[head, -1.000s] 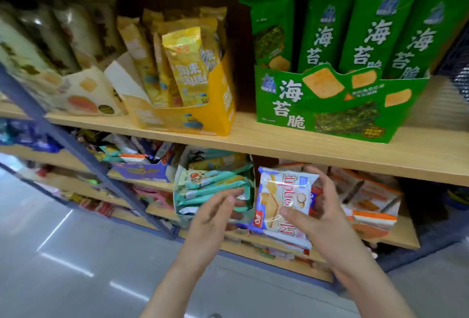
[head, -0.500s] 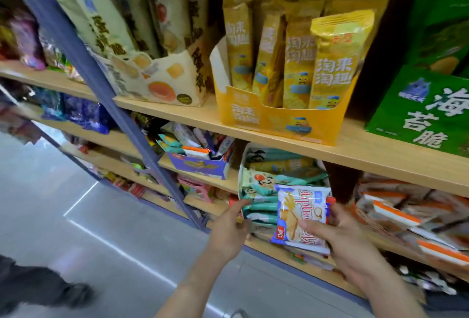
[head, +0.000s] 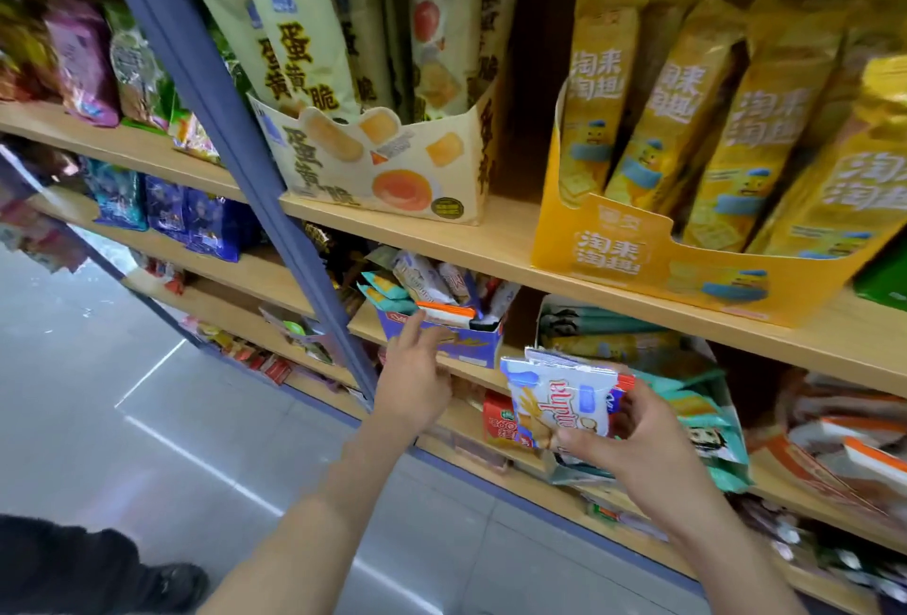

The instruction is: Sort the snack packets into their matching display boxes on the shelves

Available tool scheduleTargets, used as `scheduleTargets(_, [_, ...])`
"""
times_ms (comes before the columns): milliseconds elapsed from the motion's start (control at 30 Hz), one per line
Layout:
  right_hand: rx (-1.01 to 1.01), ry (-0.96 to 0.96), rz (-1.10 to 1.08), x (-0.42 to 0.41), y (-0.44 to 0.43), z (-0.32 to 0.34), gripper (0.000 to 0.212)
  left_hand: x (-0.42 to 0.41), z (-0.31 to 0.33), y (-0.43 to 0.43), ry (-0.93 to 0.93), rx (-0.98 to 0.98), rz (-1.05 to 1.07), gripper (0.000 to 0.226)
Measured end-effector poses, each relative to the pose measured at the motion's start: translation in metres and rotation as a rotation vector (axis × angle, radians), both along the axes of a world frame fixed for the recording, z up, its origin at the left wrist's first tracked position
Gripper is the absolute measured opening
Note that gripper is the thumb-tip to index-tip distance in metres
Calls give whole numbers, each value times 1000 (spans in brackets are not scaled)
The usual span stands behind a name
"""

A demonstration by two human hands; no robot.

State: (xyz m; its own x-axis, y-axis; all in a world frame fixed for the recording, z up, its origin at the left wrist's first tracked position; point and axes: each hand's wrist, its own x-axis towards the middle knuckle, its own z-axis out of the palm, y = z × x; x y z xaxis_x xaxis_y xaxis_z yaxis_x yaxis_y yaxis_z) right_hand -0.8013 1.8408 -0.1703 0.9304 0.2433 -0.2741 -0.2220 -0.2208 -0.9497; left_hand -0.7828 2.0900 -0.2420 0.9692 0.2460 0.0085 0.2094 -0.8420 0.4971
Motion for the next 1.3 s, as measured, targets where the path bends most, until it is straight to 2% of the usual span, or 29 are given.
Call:
scheduleTargets(100, [-60,-41,60,6,10,4,60,24,-3,14,41,105,-32,55])
scheduleTargets(300, [-115,-101,193,21,24,6,59,41,-9,25,161,-1,-27,50])
scheduleTargets(400, [-124,-110,246,27,31,3,62,33,-14,31,75,7,-92,52])
scheduleTargets(600, [-185,-191,444,36,49,-10,67,-2,-12,34,-91,-89,-99,39])
scheduleTargets(700, [-218,-244,526,34,64,-14,64,-24,-5,37,-71,-110,-129,38])
scheduleTargets(800, [-237,-247,581,33,81,-16,57,-36,0,47,-144,-123,-1,41])
scheduleTargets(900, [-272,-204,590,36,100,-20,66,-37,7,69,-287,-177,176,46])
scheduleTargets(1000, [-330,-162,561,40,119,-24,77,-28,7,96,-206,-63,127,62])
scheduleTargets(1100, [-370,-149,529,45,132,-30,81,-12,6,109,6,63,24,72])
scheduleTargets(1200, [-435,-152,474,49,138,-29,77,7,6,115,141,115,-68,61])
scheduleTargets(1300, [-403,-105,355,50,140,-27,61,20,7,120,87,19,-115,40])
